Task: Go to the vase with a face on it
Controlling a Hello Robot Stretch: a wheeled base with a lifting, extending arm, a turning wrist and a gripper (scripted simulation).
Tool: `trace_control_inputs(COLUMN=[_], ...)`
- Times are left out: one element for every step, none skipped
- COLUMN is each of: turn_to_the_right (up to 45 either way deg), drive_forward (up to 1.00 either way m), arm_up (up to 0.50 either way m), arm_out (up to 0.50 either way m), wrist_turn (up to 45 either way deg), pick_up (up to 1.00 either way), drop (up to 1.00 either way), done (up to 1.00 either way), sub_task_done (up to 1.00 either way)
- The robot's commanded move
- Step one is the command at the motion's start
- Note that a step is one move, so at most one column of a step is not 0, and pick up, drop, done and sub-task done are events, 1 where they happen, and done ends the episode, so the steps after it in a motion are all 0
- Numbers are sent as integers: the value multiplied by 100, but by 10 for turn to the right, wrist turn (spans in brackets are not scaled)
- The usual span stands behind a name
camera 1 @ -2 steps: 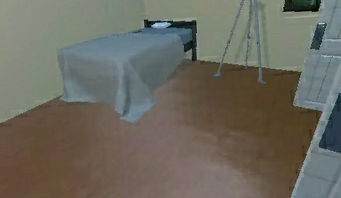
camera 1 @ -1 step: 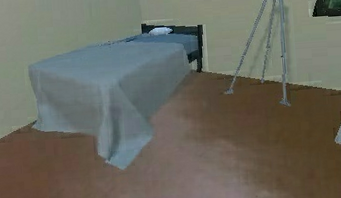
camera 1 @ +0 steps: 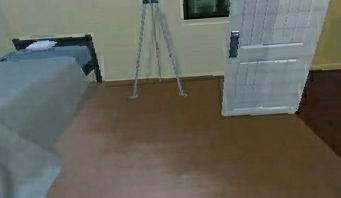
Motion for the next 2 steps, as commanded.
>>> trace_control_inputs(turn_to_the_right=[0,450], drive_forward=[70,0], arm_up=[0,0], arm_out=[0,0], wrist_turn=[0,0], pick_up=[0,0], drop=[0,0], done=[0,0], sub_task_done=[0,0])
